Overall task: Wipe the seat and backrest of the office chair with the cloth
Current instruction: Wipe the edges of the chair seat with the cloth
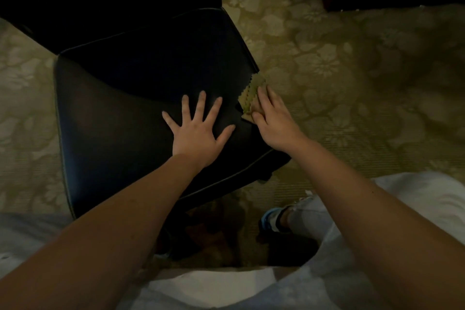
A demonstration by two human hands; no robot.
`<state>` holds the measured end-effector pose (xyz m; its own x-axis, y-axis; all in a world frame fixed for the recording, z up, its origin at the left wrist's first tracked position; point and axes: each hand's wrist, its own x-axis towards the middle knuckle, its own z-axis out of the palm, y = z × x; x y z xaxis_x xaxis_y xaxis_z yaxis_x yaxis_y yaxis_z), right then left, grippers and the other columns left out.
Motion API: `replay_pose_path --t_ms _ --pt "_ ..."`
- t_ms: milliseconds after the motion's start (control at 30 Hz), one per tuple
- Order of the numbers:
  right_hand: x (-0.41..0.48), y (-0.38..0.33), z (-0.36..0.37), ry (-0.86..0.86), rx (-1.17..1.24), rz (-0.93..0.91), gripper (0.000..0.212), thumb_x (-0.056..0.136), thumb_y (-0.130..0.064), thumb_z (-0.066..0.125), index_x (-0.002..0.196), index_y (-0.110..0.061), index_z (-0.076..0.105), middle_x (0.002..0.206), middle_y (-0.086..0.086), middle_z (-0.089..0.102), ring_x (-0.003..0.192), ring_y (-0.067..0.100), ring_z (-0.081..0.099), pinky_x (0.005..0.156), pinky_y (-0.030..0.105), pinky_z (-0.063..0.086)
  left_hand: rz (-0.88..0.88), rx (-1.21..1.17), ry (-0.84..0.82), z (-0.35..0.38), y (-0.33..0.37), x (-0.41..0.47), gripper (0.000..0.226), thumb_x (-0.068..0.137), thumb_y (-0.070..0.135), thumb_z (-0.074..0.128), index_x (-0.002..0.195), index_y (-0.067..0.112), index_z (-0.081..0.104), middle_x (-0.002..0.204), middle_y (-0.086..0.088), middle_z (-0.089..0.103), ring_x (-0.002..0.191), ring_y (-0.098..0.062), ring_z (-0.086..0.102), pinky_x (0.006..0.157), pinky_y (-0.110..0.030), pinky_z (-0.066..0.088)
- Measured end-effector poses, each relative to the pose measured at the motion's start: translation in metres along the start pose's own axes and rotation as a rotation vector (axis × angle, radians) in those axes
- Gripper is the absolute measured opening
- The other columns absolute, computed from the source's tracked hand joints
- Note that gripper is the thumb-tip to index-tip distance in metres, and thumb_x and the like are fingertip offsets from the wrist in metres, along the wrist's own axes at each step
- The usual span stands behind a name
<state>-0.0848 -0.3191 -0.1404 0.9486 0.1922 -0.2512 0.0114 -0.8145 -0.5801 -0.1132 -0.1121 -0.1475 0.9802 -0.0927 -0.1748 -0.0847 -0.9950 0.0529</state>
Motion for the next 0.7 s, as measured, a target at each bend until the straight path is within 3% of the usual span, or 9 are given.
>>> replay_pose_path --t_ms 367,700 --pt "-0.051 0.03 0.024 0.047 -0.061 -0.082 0.068 0.103 -0.043 0.026 0.16 -0.021 -0.004 0.168 0.004 -0.008 0.154 0.023 -0.01 0.125 0.047 0.007 0.002 0.008 -0.012 -0.001 0.001 -0.001 0.076 0.092 0.078 0.003 0.158 0.043 -0.012 0.17 0.003 -0.013 0.155 -0.036 -0.014 0.113 -0.078 0.001" --pt "0.01 0.002 -0.007 -0.024 0.038 0.031 0.067 0.107 -0.035 0.036 0.16 -0.021 -0.002 0.168 0.002 -0.008 0.154 0.022 -0.005 0.125 0.038 0.006 -0.029 -0.012 -0.006 -0.001 0.007 0.005 0.076 0.092 0.079 0.005 0.158 0.043 -0.01 0.17 0.003 -0.013 0.155 -0.036 -0.014 0.113 -0.078 0.0"
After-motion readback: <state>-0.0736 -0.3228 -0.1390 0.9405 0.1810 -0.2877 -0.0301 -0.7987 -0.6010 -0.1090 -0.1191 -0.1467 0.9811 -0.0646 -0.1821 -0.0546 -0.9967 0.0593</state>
